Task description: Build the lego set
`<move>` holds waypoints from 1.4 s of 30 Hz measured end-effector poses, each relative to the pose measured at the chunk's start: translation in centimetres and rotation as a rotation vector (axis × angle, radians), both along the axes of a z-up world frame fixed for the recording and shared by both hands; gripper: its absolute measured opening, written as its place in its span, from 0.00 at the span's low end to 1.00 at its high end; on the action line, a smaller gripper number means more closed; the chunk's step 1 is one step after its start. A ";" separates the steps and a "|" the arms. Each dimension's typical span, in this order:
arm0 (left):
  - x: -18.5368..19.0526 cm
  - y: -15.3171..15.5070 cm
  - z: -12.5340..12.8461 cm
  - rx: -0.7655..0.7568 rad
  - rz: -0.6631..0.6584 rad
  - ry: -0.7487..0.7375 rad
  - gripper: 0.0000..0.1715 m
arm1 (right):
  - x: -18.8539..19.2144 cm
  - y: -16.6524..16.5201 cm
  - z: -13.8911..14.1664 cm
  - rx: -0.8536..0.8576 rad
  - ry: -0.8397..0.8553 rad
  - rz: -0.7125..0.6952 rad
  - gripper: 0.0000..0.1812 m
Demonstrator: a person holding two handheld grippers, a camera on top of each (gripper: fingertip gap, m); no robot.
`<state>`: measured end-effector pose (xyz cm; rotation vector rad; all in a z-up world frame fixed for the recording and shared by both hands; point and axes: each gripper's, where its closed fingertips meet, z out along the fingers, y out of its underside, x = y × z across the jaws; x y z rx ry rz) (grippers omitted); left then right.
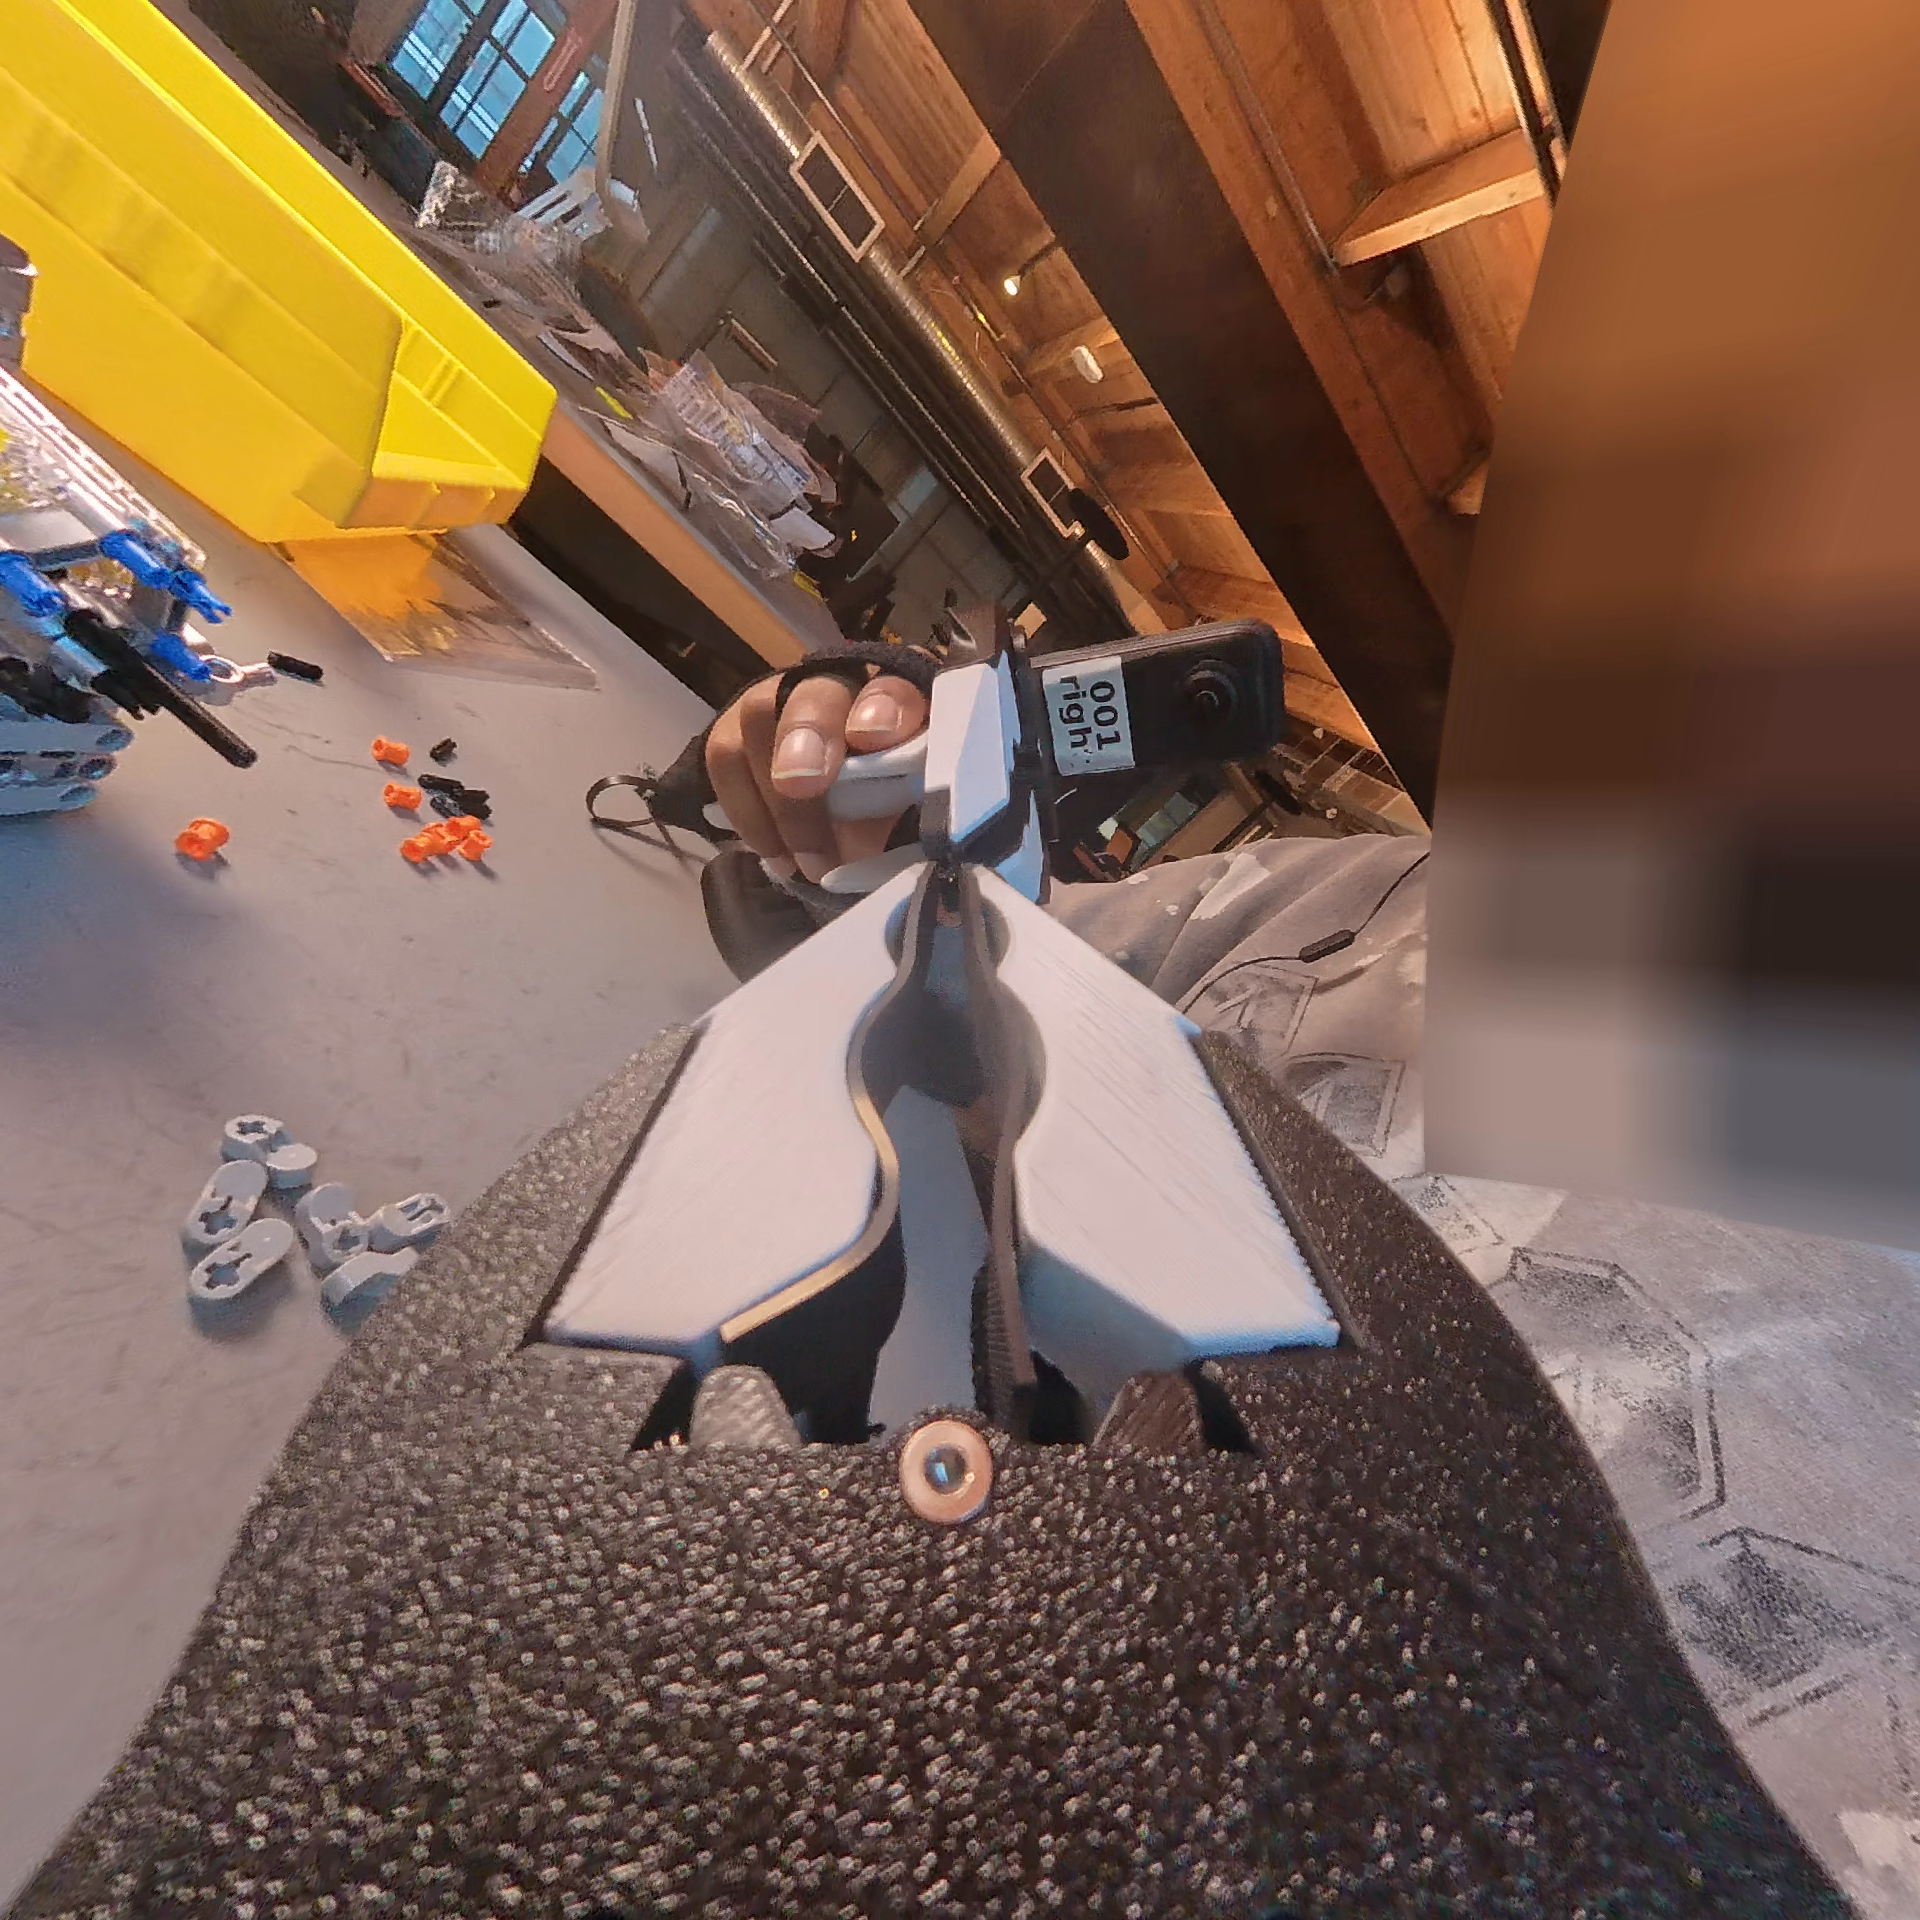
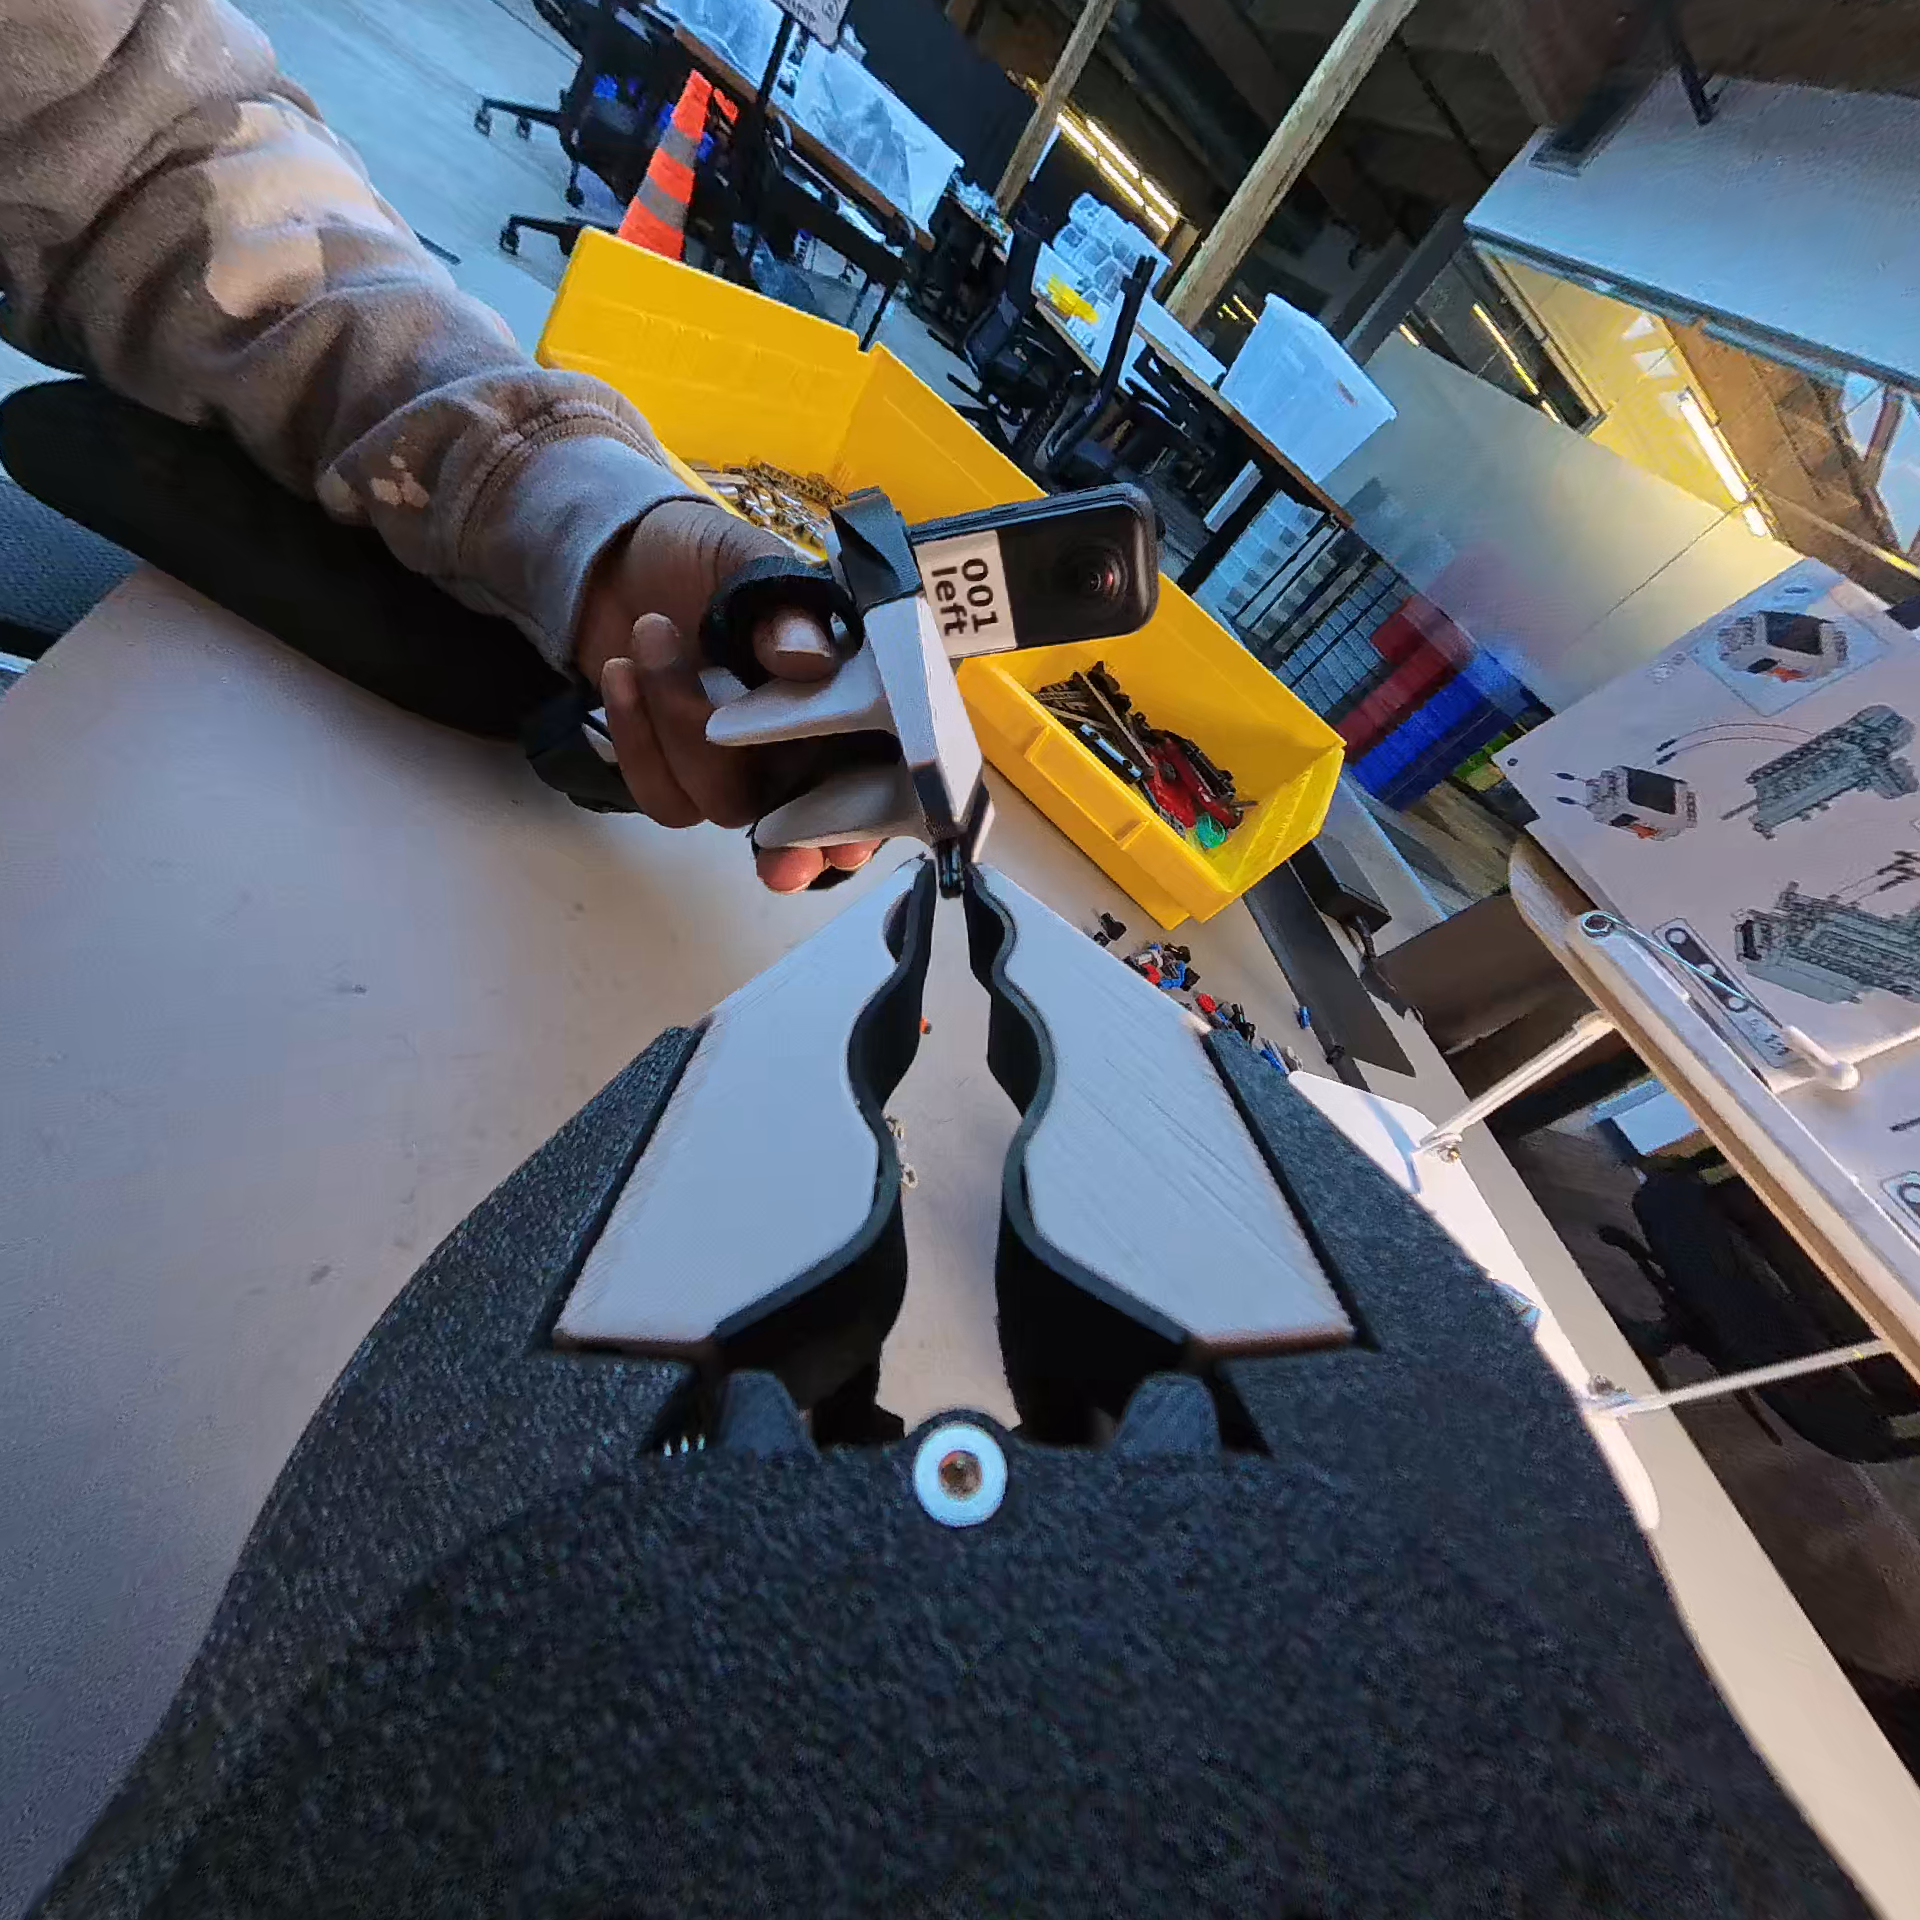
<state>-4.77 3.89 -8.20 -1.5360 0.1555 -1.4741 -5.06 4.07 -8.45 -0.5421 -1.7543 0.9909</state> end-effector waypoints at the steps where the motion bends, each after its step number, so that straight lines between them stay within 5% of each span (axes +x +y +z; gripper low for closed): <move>1: 0.0 -0.1 0.1 0.005 -0.002 -0.008 0.01 | 0.1 0.0 0.1 -0.009 0.000 0.002 0.03; 17: 0.8 -0.5 0.3 0.101 0.012 0.108 0.01 | 0.6 -0.8 0.4 -0.172 -0.061 0.089 0.02; 23: 0.6 -0.3 -1.4 0.187 0.089 0.420 0.00 | 0.7 -0.3 -1.1 -0.234 -0.191 0.116 0.02; 30: -1.4 -1.0 -10.1 0.114 0.012 1.044 0.08 | 1.1 0.3 -7.7 -0.124 -0.527 0.080 0.02; 42: -0.2 -0.5 -12.6 0.076 -0.032 1.184 0.00 | 1.2 -0.4 -10.6 -0.062 -0.658 0.088 0.02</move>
